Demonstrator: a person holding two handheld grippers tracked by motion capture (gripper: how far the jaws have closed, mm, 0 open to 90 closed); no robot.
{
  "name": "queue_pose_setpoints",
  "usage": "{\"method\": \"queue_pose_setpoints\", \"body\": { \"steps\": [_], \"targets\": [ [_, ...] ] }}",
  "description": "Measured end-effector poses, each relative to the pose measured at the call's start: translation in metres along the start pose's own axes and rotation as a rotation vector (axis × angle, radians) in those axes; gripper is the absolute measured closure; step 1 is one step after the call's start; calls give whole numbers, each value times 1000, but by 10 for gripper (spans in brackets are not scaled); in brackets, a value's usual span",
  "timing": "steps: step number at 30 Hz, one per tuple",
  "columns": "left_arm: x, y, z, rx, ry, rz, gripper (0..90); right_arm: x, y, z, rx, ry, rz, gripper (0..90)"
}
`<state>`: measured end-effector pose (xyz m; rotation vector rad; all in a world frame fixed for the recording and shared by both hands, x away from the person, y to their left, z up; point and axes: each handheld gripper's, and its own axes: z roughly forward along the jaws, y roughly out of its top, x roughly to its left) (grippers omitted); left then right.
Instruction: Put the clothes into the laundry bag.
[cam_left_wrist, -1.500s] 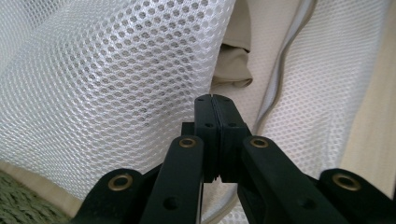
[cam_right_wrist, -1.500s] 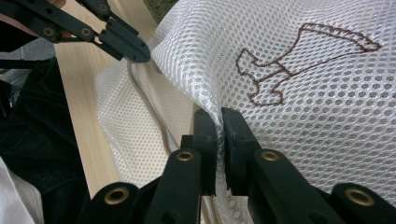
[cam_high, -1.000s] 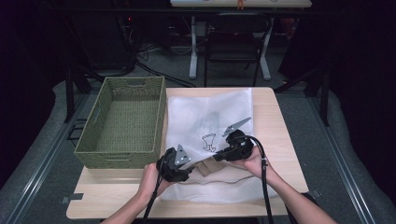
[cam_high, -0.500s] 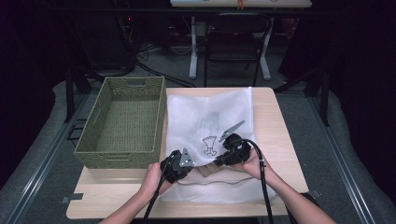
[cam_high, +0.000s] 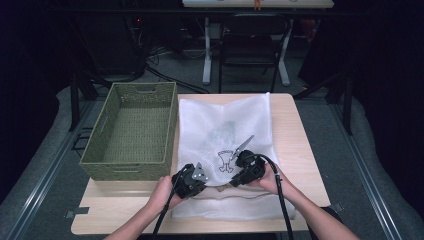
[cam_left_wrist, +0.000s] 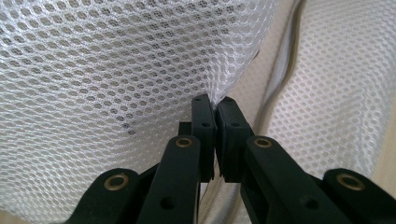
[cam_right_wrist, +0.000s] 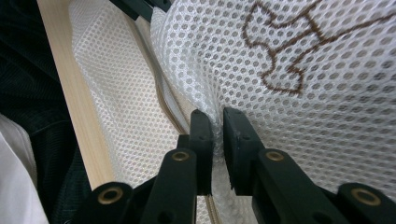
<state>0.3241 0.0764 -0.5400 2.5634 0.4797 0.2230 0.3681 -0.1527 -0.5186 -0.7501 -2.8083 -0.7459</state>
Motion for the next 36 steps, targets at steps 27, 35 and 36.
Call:
{"method": "queue_pose_setpoints", "body": {
  "steps": [27,35,36],
  "targets": [
    [4,-2,2,41,-97,-50,471,-1,-3,16,128,59,-22,552],
    [8,5,-22,-26,-74,-103,248,5,2,1,95,150,-26,250],
    [9,6,-25,-38,-69,-111,230,7,2,-3,77,155,-31,225]
  ]
}}
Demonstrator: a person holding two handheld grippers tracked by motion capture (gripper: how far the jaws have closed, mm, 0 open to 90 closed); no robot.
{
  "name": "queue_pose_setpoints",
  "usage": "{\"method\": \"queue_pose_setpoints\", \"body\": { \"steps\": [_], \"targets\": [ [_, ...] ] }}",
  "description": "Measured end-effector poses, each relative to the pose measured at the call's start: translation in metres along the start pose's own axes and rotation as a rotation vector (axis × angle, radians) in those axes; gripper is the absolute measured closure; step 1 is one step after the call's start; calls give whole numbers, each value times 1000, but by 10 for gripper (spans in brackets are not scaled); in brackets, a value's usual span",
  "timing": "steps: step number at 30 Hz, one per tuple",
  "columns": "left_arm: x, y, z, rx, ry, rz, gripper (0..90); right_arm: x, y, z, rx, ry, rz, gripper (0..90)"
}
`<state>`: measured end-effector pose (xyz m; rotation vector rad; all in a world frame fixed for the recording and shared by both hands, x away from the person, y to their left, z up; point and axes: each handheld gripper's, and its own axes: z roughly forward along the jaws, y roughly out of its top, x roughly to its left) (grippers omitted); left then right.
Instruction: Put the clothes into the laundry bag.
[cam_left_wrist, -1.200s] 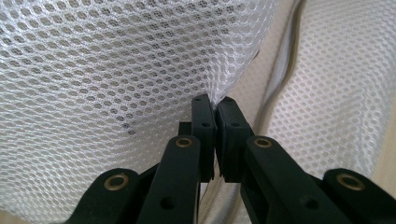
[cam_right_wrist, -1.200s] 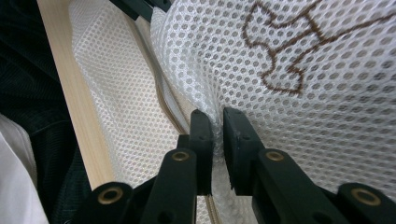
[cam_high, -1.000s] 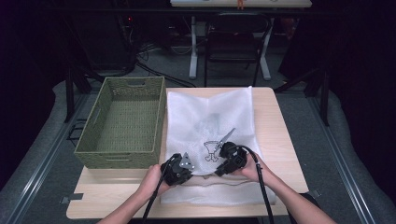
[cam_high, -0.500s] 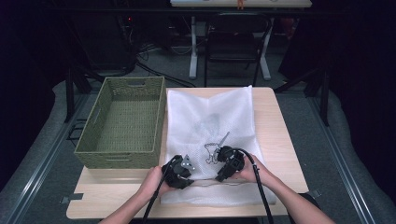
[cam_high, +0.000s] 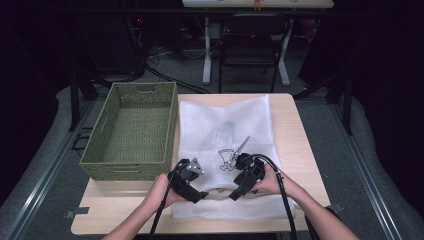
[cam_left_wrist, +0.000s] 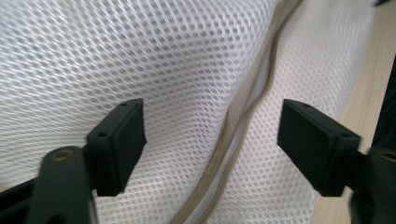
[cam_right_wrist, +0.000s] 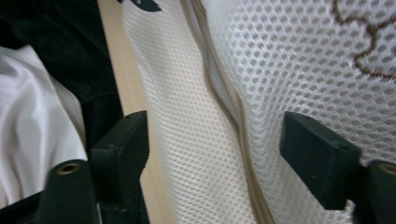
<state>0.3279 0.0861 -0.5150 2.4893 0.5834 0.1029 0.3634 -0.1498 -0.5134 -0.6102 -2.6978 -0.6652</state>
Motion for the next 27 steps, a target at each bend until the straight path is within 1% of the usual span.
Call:
{"method": "queue_pose_setpoints", "body": {
  "steps": [1,2,3,4,5,6,8,9,10,11,12,13,14,16,17,18,19,20,21,22,24,25,27],
  "targets": [
    [1,2,-5,-8,1,-2,198,2,0,-3,-14,7,-3,205],
    [1,3,-7,-20,9,-2,194,5,0,-8,-29,14,-12,177],
    [0,4,-9,-29,16,-13,183,6,1,-10,-37,16,-8,154],
    [1,4,-13,-36,19,-17,164,7,1,-12,-45,10,-10,130],
    [0,3,-17,-55,14,-28,162,7,1,-14,-51,-1,-11,123],
    [-1,3,-20,-61,19,-28,160,8,1,-16,-57,-16,-12,97],
    [-1,2,-25,-78,33,-26,158,7,1,-20,-70,-26,-14,76],
    [-1,2,-28,-92,31,-32,156,6,2,-23,-78,-39,-15,65],
    [-1,2,-32,-99,36,-34,152,6,2,-26,-96,-54,-15,58],
    [-2,1,-36,-110,49,-30,148,6,2,-29,-109,-67,-8,50],
    [-2,0,-39,-117,56,-34,143,7,2,-34,-118,-98,-3,41],
    [-2,-2,-43,-116,68,-37,143,7,2,-36,-125,-113,-7,32],
    [-2,-3,-46,-119,79,-42,140,8,1,-40,-144,-125,1,29],
    [-2,-8,-55,-120,102,-47,137,8,-3,-44,-154,-151,16,16],
    [-1,-12,-60,-127,109,-60,132,8,-6,-47,-163,-176,10,13],
    [-1,-14,-63,-125,115,-70,126,8,-11,-50,-176,-192,14,0],
    [-1,-18,-68,-125,125,-79,120,8,-14,-52,-183,-193,30,0],
    [-1,-22,-73,-131,140,-87,108,9,-19,-55,-200,-206,37,0],
    [-1,-26,-78,-132,143,-94,99,9,-23,-57,-212,-217,43,0],
    [-1,-31,-83,-133,151,-102,97,9,-27,-60,-215,-231,44,0],
    [0,-40,-92,-142,183,-120,89,8,-35,-64,-232,-258,43,0],
    [1,-45,-97,-145,191,-131,89,8,-39,-65,-235,-267,60,0],
    [1,-55,-105,-154,224,-152,88,7,-46,-68,-244,-289,69,0]
  ]
}}
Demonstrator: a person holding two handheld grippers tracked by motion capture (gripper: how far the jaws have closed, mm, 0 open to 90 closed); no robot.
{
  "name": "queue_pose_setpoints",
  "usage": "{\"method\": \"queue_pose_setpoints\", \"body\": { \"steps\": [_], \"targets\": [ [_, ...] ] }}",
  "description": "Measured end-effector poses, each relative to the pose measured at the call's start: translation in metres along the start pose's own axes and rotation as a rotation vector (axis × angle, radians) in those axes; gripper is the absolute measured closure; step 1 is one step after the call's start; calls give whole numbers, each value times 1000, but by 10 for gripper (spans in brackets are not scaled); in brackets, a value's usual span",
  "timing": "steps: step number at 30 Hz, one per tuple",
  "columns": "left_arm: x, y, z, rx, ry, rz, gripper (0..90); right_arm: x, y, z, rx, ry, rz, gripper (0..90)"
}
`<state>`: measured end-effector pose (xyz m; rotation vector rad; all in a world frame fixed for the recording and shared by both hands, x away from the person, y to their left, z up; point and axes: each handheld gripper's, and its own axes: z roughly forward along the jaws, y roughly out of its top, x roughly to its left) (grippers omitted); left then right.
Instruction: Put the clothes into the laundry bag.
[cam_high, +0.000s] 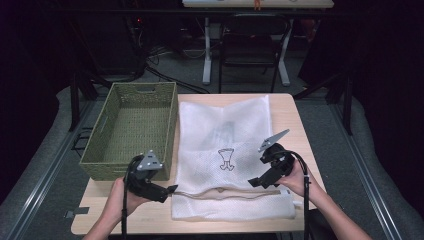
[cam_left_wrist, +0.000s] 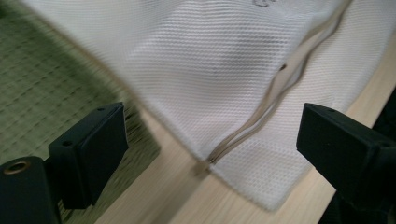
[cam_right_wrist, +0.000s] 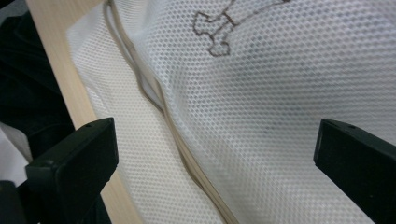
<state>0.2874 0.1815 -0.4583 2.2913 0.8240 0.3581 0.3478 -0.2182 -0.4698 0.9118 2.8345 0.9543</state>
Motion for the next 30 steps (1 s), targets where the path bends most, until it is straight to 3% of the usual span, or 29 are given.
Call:
{"method": "queue_pose_setpoints", "body": {
  "steps": [13,23,30],
  "targets": [
    [16,-59,-39,-10,142,-161,65,-1,-46,-26,-63,-123,81,0],
    [18,-96,-50,7,203,-280,32,3,-86,-46,-129,-177,203,0],
    [17,-115,-45,4,229,-349,24,-1,-112,-51,-159,-202,305,0]
  ]
}}
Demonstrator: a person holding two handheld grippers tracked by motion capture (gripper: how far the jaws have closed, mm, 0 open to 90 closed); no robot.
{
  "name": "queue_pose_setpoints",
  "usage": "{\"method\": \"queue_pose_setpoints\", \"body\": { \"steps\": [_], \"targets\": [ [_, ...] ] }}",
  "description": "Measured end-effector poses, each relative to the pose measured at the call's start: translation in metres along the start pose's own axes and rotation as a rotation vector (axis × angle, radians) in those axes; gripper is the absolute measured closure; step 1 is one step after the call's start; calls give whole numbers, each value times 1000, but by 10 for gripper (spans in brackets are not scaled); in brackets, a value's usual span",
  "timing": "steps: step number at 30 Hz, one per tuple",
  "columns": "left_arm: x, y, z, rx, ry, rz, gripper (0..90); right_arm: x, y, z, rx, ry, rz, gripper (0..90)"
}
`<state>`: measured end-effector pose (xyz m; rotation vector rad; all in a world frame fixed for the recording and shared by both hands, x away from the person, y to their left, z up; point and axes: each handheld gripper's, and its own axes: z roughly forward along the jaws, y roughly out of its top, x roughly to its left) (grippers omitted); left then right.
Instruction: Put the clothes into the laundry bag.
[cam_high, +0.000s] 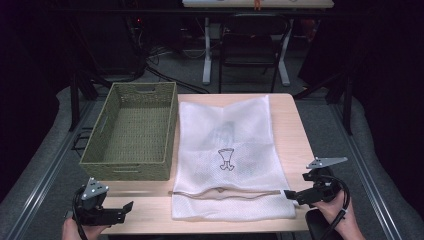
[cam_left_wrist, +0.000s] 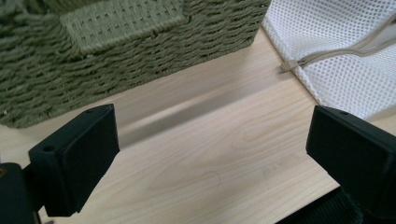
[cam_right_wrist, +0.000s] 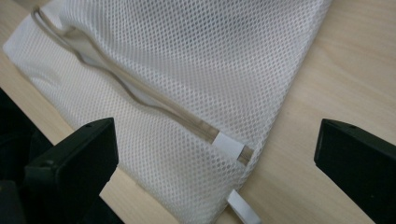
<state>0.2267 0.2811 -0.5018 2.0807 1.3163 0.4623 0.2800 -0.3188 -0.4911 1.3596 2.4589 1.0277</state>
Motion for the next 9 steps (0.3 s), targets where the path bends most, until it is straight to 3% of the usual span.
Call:
{"method": "queue_pose_setpoints", "body": {
  "steps": [2,4,9],
  "targets": [
    [1,-2,1,1,6,-10,22,1,0,-1,-30,-6,3,0],
    [2,-4,0,-5,9,-17,11,0,0,2,2,4,5,0],
    [4,-5,3,1,6,-31,10,-2,-1,1,-10,3,13,0]
  ]
}}
